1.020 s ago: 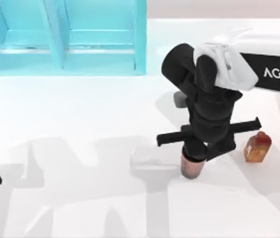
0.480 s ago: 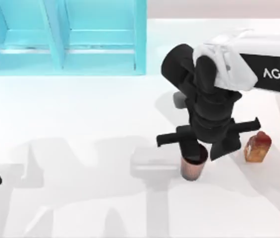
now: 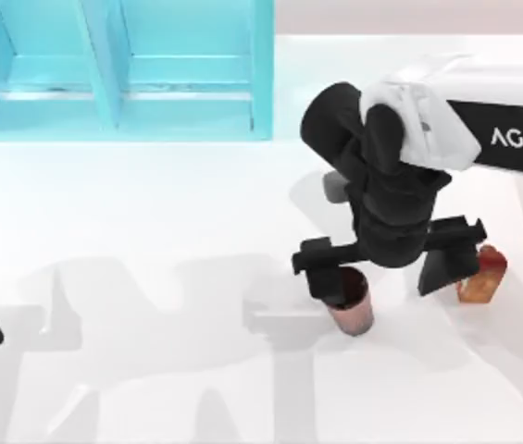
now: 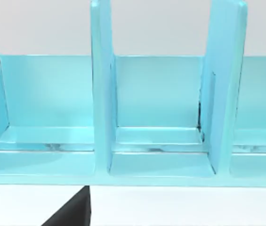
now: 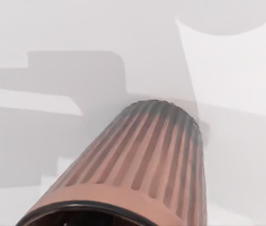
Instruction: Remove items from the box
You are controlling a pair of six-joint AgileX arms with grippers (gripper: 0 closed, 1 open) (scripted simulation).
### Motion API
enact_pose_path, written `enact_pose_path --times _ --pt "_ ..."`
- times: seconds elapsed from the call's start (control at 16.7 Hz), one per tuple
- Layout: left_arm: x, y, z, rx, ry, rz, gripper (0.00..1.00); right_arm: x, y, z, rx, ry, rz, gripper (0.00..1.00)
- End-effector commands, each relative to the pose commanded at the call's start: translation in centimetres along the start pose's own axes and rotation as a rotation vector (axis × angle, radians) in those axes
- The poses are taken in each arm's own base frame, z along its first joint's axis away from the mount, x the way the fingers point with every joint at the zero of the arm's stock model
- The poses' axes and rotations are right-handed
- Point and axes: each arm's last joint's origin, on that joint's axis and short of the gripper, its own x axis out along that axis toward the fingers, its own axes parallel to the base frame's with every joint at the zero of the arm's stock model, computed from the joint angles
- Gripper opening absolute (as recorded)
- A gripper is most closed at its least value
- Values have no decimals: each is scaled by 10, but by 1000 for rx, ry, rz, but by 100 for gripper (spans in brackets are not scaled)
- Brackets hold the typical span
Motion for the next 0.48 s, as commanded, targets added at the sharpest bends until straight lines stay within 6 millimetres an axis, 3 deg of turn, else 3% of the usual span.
enact_pose_path --times 0.48 --pt "0 0 0 0 0 0 100 -4 0 1 0 1 -1 100"
